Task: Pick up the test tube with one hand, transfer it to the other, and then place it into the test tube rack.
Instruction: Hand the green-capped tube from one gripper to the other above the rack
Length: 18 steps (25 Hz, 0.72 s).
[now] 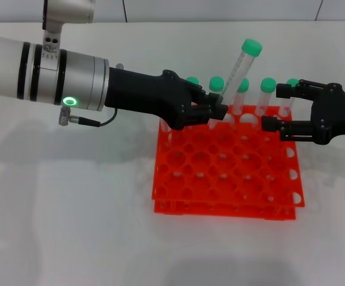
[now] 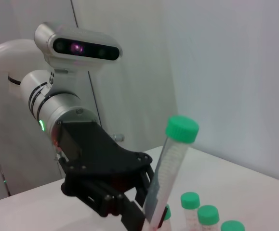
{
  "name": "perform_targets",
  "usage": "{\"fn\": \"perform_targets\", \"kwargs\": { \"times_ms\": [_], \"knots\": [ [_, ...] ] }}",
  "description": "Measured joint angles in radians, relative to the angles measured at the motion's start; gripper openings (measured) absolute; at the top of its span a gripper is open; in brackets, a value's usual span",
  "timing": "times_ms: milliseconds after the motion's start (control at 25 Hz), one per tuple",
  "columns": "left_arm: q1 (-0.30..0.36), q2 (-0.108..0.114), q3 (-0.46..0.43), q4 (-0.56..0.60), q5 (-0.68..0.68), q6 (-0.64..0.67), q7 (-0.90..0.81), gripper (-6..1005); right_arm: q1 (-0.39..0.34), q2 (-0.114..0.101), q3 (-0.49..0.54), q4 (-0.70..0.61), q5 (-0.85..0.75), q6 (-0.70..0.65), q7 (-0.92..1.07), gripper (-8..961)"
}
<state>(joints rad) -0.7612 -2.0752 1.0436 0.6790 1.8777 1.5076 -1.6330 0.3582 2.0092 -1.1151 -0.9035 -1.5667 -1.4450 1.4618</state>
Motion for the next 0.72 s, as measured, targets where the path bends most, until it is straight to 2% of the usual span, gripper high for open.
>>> {"fn": "perform_targets", "kwargs": {
  "times_ms": [720],
  "knots": [
    [-0.012, 0.002, 0.004, -0.009, 0.033, -0.033, 0.01, 188, 0.0, 0.0, 0.011, 0.001, 0.004, -0.001, 0.001, 739]
  ]
}}
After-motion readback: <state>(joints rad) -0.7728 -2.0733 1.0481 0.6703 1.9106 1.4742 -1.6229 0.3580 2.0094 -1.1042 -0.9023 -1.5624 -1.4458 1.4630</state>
